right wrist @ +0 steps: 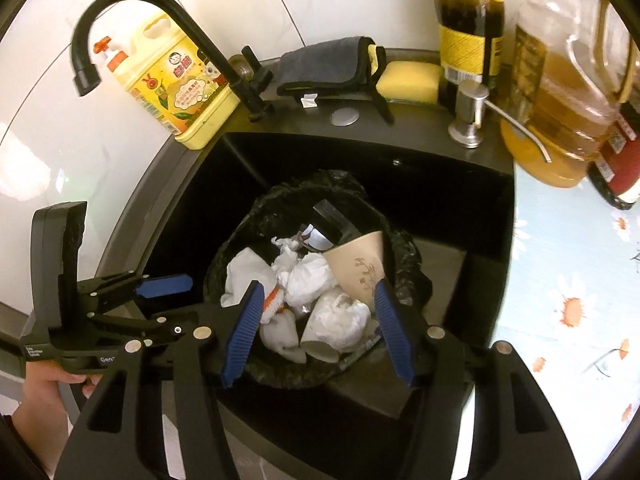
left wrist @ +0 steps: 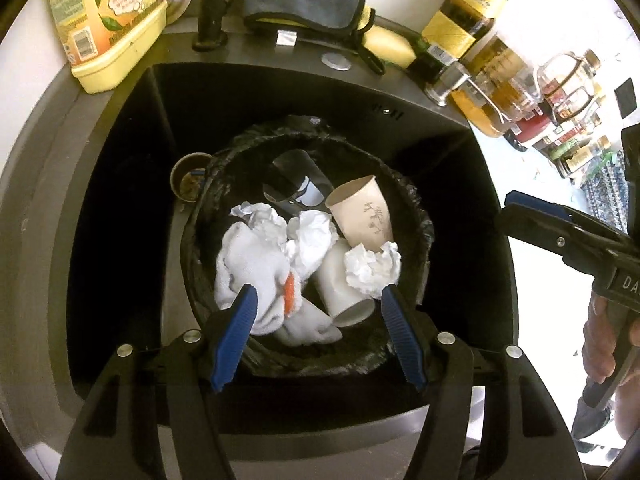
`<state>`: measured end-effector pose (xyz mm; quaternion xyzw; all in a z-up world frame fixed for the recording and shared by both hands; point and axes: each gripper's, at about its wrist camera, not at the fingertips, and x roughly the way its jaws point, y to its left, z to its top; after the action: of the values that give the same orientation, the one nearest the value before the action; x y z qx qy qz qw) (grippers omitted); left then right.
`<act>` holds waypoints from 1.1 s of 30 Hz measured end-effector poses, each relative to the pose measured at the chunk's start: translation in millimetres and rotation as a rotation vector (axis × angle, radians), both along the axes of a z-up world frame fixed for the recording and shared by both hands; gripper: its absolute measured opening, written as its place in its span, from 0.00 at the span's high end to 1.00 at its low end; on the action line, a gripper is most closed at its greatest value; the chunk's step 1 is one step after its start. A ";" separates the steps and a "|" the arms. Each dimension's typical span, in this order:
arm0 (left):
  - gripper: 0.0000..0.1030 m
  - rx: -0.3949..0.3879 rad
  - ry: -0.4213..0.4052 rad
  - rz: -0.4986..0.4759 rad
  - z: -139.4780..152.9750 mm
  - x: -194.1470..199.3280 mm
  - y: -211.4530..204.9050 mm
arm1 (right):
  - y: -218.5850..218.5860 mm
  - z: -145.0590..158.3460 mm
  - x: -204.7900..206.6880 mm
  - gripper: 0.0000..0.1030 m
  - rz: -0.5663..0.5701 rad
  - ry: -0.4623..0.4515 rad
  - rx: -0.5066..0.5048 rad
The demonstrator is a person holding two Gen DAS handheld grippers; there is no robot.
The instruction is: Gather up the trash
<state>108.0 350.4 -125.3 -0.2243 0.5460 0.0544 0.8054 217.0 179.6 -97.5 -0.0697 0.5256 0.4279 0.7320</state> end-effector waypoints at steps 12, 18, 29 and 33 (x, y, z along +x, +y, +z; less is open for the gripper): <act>0.39 0.059 -0.032 0.091 41.4 -31.2 -66.2 | -75.6 29.3 -17.0 0.41 0.021 -0.047 0.067; 0.39 0.091 -0.071 0.124 62.5 -42.8 -124.0 | -143.7 42.8 -26.7 0.37 0.019 -0.086 0.084; 0.39 0.148 -0.111 0.136 85.3 -56.7 -229.7 | -270.9 55.8 -32.5 0.35 -0.001 -0.137 0.111; 0.31 0.177 -0.113 0.136 97.2 -60.8 -262.8 | -309.9 62.8 -33.9 0.33 -0.014 -0.139 0.125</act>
<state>47.2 87.6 -28.1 -0.1916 0.4765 0.1441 0.8459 183.1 -130.3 -34.7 -0.0498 0.4465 0.4486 0.7726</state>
